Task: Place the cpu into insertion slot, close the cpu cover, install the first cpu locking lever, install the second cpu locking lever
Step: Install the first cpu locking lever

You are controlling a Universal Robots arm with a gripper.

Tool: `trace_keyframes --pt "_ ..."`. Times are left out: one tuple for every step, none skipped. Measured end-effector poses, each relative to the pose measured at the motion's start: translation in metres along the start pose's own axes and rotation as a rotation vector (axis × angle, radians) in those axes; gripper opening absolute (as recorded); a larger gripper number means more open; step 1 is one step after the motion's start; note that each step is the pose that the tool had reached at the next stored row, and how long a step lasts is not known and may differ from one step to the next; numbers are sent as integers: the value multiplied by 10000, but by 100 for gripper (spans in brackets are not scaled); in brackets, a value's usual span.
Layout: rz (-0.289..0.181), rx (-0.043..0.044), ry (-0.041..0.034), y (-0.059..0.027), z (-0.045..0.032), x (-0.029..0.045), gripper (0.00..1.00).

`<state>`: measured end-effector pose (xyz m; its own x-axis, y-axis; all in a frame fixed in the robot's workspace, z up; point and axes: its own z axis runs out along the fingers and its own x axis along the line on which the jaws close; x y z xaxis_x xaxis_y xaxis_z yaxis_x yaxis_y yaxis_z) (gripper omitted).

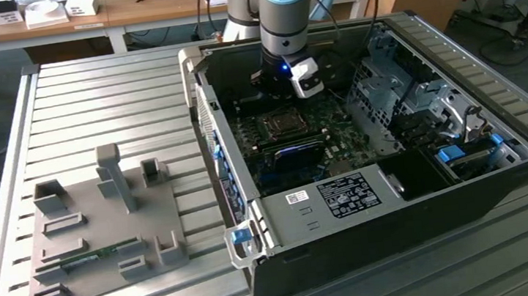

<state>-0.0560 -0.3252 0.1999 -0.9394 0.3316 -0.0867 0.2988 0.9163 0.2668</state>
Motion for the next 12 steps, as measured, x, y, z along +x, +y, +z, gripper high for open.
trace_keyframes --pt "-2 -4 -14 -3 8 2 11" --pt "-7 -7 -29 -5 17 3 11" --pt "-13 -8 -44 -8 25 4 11" --pt "-17 -8 -60 -10 31 4 11" --pt "-21 -4 -74 -11 36 5 11" --pt "-25 5 -86 -12 40 5 11" --pt "-30 19 -98 -12 41 5 11" --pt "-33 27 -104 -13 41 5 11" --pt "-36 40 -110 -12 41 5 11" --pt "-39 67 -118 -11 39 5 11" --pt "-44 101 -130 -10 34 5 11" --pt "-49 130 -140 -8 26 4 11"
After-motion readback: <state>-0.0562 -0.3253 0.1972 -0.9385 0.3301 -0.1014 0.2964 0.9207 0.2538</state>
